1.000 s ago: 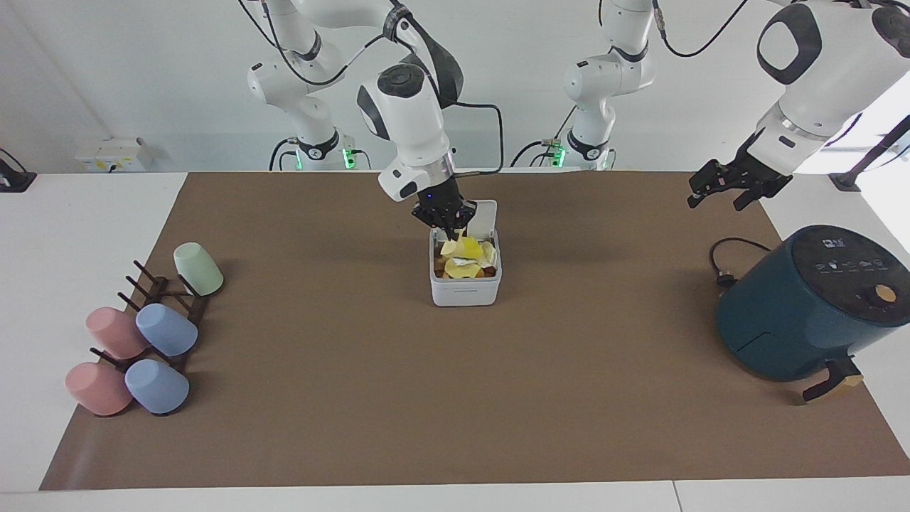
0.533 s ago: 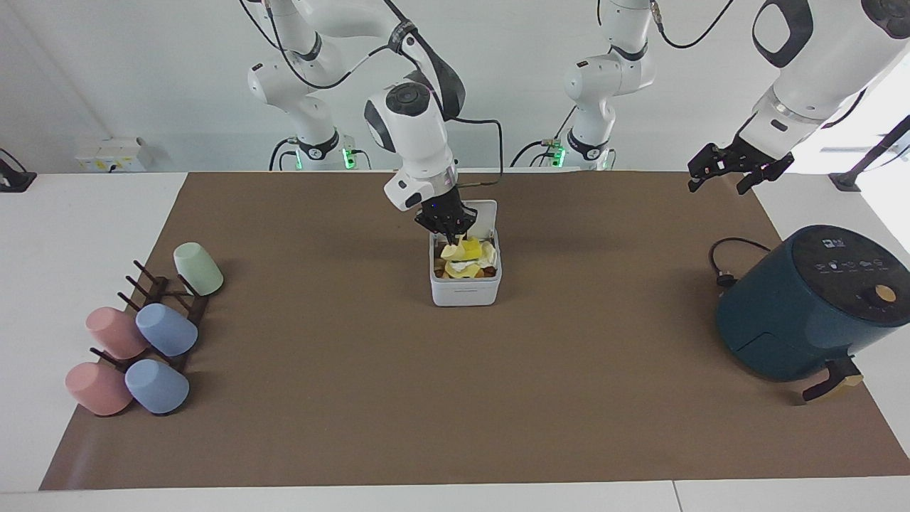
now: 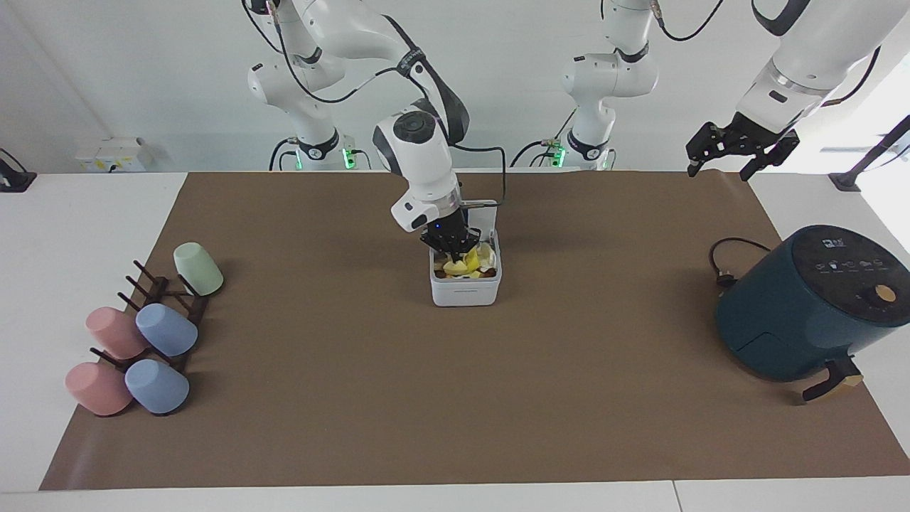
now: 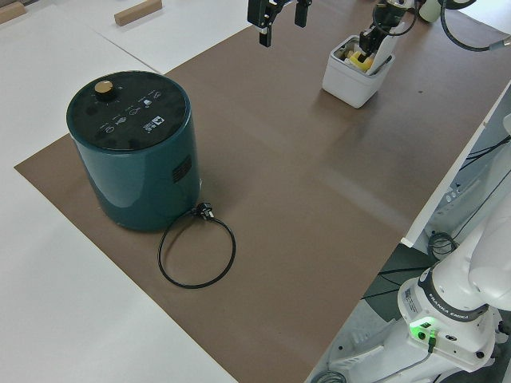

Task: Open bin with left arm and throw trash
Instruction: 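Carry the sponge to the bin with the right gripper while the left gripper withdraws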

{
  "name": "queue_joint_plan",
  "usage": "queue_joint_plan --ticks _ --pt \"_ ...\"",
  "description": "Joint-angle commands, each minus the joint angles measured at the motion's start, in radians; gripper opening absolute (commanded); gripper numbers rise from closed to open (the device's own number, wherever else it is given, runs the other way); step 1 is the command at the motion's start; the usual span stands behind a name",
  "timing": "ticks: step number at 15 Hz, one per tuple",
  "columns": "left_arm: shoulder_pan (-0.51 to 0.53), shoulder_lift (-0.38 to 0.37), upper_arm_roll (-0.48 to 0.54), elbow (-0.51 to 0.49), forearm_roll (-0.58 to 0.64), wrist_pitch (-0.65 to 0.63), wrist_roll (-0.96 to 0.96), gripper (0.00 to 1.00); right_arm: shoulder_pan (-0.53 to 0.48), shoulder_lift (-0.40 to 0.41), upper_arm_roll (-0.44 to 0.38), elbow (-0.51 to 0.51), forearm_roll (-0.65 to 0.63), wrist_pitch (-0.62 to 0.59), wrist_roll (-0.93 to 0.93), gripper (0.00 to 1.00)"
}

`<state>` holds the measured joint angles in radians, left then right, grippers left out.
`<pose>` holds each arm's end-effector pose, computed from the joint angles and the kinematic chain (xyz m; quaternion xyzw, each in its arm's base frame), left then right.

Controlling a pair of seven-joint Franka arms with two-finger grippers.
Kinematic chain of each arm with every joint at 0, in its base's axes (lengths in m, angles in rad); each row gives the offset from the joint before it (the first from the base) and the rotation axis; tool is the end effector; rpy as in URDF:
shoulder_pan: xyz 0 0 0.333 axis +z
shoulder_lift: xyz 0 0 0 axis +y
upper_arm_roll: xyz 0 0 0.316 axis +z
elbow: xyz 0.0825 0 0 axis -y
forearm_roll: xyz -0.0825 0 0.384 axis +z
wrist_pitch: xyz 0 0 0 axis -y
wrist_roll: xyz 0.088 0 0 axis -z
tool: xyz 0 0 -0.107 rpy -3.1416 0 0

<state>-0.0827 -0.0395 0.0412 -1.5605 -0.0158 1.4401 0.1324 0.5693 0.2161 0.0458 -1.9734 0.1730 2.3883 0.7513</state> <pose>0.5279 -0.0233 0.6398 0.9953 -0.0875 -0.0400 0.0105 0.5032 0.3561 0.3812 -0.9847 0.1251 -0.0325 0.1165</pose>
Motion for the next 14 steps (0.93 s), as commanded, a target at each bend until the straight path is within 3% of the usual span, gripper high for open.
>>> queue_joint_plan --ticks 1,2,11,14 --pt "-0.032 0.004 0.013 -0.007 0.025 -0.001 -0.005 1.00 -0.009 -0.001 -0.001 0.051 0.017 -0.069 -0.023 0.93" --pt "-0.032 0.003 0.011 -0.015 0.025 -0.001 -0.005 1.00 -0.006 -0.010 -0.001 0.065 0.016 -0.092 -0.020 1.00" --pt "-0.012 0.001 -0.043 -0.036 0.025 0.045 -0.062 1.00 -0.012 -0.053 -0.010 0.189 -0.030 -0.303 -0.015 1.00" --pt "-0.002 -0.011 -0.043 -0.061 0.022 0.082 -0.066 1.00 -0.071 -0.075 -0.009 0.223 -0.082 -0.349 -0.027 1.00"
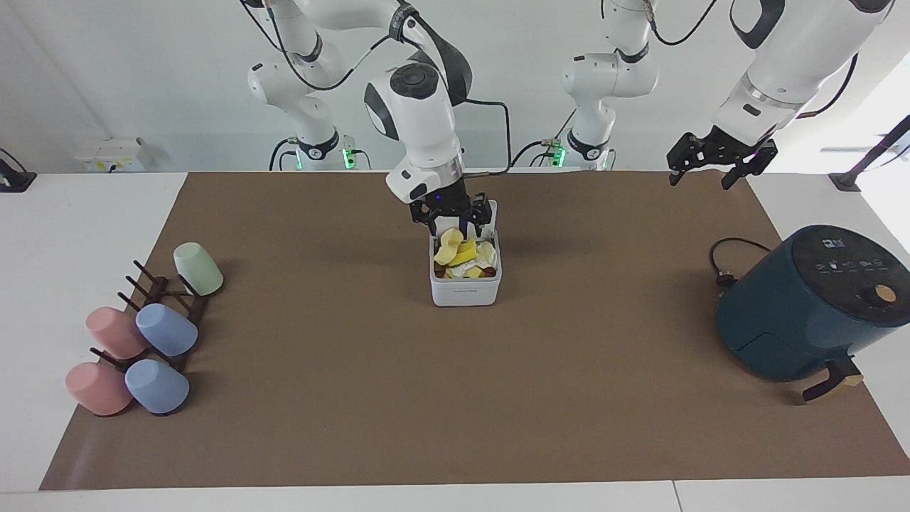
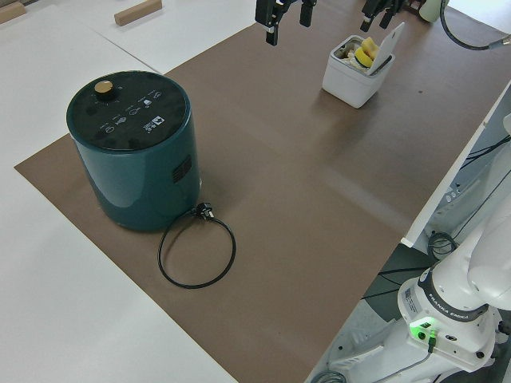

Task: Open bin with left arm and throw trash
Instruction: 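Release the yellow sponge into the bin with the right gripper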

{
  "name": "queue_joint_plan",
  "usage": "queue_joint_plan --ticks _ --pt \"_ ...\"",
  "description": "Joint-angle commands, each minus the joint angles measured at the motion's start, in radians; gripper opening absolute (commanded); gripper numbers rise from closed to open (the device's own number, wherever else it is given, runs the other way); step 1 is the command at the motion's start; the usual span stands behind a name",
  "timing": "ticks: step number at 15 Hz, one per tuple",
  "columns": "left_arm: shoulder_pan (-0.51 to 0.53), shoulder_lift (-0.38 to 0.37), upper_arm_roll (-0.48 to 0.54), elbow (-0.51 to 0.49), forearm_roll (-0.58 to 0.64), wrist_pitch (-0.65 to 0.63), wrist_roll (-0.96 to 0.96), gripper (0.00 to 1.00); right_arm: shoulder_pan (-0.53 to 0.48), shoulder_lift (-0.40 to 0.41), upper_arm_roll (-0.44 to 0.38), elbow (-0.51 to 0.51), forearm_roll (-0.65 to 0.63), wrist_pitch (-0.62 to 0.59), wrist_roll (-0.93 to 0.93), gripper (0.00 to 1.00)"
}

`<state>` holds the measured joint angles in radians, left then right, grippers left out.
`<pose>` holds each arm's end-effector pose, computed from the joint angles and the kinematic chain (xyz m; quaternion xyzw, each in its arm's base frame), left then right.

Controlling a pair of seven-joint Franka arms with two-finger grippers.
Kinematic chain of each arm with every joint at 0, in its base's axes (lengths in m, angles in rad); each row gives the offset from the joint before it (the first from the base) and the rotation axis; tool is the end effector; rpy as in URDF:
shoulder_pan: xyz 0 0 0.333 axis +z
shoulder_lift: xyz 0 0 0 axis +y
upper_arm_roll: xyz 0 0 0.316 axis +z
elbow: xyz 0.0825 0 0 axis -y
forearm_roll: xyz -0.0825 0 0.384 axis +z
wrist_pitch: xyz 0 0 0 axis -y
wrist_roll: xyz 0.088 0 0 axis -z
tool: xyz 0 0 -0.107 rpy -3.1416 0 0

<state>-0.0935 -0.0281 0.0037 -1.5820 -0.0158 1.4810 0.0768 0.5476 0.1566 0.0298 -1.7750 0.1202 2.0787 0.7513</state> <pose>0.5338 -0.0498 0.6271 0.9958 -0.0836 -0.0365 0.0077 0.5184 0.3439 0.4814 -0.9894 0.1120 -0.0227 0.0899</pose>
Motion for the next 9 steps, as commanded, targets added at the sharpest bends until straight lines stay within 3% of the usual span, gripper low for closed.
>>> queue_joint_plan --ticks 1,9 --pt "0.003 -0.023 -0.005 -0.041 0.022 0.047 -0.011 1.00 -0.070 -0.019 0.005 0.035 -0.040 -0.057 -0.036 1.00" --pt "0.005 -0.024 -0.005 -0.044 0.022 0.044 -0.006 1.00 -0.378 -0.075 0.007 0.035 -0.076 -0.110 -0.421 1.00"
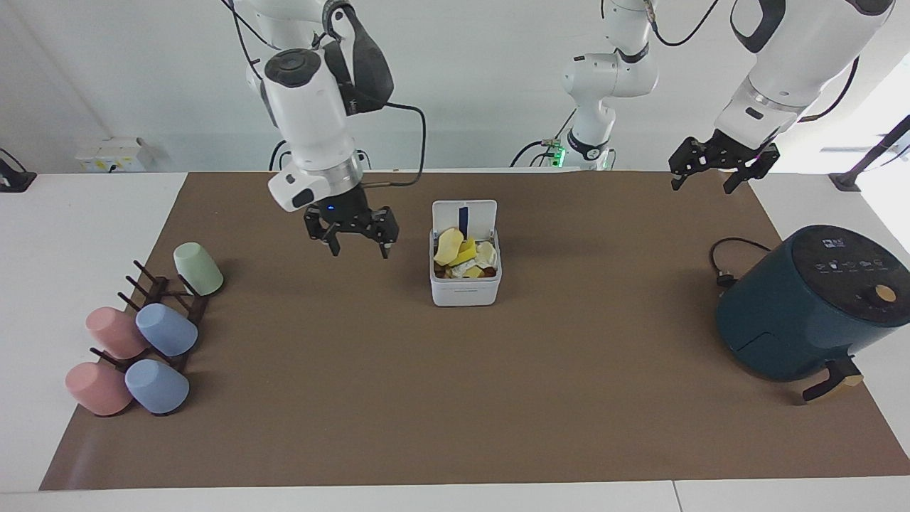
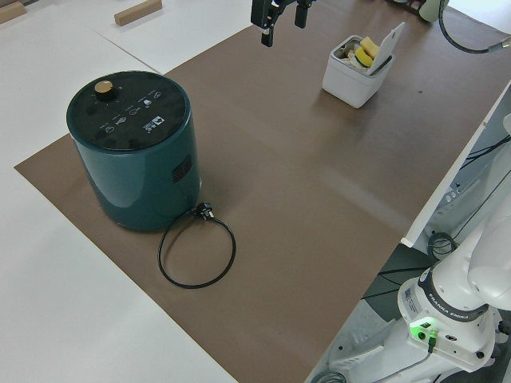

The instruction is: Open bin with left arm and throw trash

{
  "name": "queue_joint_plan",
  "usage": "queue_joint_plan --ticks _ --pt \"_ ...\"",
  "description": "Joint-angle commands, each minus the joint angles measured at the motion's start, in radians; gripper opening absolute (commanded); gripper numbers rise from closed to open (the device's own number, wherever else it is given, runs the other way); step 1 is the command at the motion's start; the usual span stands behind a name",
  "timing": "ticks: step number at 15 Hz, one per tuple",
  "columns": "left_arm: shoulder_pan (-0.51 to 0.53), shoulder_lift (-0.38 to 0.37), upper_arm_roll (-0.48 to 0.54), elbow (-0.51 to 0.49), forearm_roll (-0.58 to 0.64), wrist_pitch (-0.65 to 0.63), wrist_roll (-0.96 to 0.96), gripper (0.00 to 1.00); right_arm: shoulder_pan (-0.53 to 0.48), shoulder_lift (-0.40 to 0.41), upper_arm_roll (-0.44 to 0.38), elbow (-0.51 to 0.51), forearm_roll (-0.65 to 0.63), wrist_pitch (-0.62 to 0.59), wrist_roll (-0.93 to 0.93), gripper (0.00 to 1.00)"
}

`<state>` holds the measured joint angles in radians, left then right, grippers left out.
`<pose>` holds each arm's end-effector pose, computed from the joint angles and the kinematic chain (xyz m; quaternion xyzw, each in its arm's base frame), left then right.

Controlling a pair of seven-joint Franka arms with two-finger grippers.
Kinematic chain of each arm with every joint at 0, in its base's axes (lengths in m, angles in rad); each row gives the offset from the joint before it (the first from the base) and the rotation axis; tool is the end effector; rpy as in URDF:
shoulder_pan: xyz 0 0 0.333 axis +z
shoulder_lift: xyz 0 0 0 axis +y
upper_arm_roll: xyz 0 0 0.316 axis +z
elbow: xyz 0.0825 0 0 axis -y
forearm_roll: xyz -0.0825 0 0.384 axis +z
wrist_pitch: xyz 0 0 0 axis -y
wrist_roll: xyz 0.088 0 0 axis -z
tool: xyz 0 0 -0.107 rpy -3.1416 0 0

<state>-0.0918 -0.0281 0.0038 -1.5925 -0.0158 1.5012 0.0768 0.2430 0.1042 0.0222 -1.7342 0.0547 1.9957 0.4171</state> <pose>0.5359 -0.0490 0.6238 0.9961 -0.0826 -0.0316 0.0078 0.5887 0.1628 0.5249 -0.9929 0.0850 -0.0650 0.0516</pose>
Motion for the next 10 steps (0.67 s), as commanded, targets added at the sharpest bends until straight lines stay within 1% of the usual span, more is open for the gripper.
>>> queue_joint_plan --ticks 1,4,6,8,10 --pt "0.003 -0.024 -0.005 -0.033 0.022 0.025 -0.006 1.00 -0.111 -0.033 0.015 -0.007 -0.010 -0.034 -0.134 1.00" --pt "-0.005 -0.029 -0.005 -0.035 0.022 0.022 -0.012 1.00 -0.183 -0.061 0.015 -0.005 -0.010 -0.083 -0.202 1.00" --pt "-0.006 -0.029 -0.005 -0.038 0.022 0.022 -0.014 1.00 -0.206 -0.076 0.013 0.013 -0.033 -0.153 -0.204 1.00" --pt "-0.005 -0.030 -0.005 -0.044 0.022 0.030 -0.014 1.00 -0.211 -0.081 0.013 0.057 -0.076 -0.224 -0.210 1.00" --pt "-0.003 -0.038 -0.005 -0.056 0.022 0.043 -0.014 1.00 -0.221 -0.077 0.012 0.103 -0.081 -0.290 -0.212 1.00"
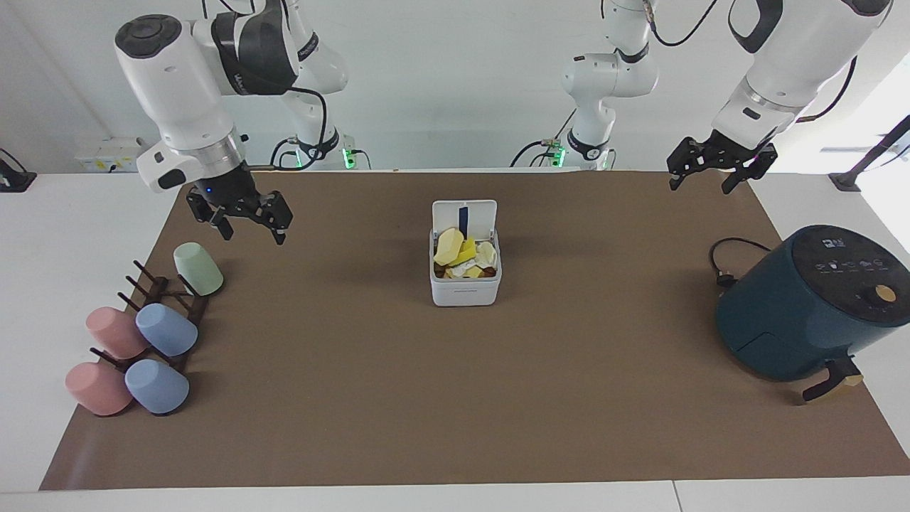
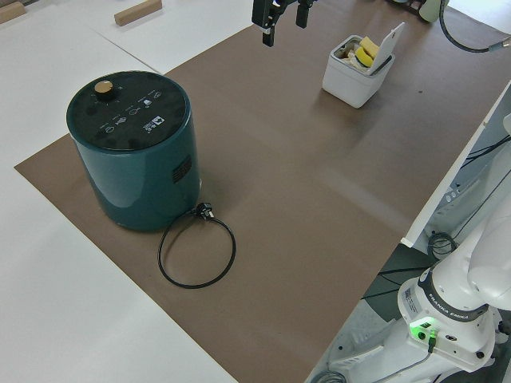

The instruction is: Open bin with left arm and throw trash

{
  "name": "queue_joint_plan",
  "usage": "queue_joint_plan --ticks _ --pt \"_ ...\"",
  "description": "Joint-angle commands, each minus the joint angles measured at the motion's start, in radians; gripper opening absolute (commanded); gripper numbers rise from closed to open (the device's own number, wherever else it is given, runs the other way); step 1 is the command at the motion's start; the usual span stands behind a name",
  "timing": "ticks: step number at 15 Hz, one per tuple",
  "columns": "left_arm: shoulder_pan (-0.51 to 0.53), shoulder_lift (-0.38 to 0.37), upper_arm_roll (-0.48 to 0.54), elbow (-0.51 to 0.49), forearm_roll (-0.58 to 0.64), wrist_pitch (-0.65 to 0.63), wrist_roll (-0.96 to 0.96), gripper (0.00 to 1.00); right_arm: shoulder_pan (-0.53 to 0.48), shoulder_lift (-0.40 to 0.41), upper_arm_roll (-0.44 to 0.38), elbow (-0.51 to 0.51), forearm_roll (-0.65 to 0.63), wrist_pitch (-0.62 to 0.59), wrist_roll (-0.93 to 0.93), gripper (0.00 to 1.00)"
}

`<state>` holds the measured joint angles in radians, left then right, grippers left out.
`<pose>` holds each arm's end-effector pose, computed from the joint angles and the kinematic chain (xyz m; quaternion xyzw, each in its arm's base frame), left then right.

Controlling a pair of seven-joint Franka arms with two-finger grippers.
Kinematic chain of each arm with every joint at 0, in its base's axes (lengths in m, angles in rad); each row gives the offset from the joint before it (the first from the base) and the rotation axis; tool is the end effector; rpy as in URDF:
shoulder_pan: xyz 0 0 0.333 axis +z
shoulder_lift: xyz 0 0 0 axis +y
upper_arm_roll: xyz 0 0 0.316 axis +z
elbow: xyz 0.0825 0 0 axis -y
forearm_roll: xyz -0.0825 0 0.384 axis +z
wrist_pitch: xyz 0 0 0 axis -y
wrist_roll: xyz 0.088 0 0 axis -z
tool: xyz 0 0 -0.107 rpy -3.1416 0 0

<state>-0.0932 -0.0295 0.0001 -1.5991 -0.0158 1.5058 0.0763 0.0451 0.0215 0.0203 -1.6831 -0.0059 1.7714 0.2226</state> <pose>0.5355 -0.0518 0.6219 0.9959 -0.0848 -0.0320 0.0076 0.5746 0.0370 0.5768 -0.9964 0.0780 -0.0334 0.0021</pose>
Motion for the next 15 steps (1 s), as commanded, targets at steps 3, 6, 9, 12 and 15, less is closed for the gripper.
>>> queue_joint_plan --ticks 3,6,9,12,15 --pt "-0.002 -0.038 -0.002 -0.059 0.022 0.053 -0.013 1.00 -0.033 0.029 0.015 0.158 -0.022 -0.211 -0.017 1.00" --pt "-0.003 -0.038 -0.002 -0.058 0.022 0.051 -0.013 1.00 -0.042 0.000 0.015 0.129 -0.008 -0.221 -0.012 1.00" --pt "-0.005 -0.038 -0.002 -0.058 0.022 0.047 -0.013 1.00 -0.039 -0.009 0.016 0.109 -0.003 -0.225 -0.012 1.00" --pt "-0.005 -0.038 -0.002 -0.058 0.022 0.045 -0.013 1.00 -0.040 -0.014 0.017 0.105 -0.003 -0.225 -0.015 1.00" --pt "-0.005 -0.037 -0.002 -0.058 0.022 0.044 -0.013 1.00 -0.040 -0.034 0.017 0.077 -0.003 -0.224 -0.031 1.00"
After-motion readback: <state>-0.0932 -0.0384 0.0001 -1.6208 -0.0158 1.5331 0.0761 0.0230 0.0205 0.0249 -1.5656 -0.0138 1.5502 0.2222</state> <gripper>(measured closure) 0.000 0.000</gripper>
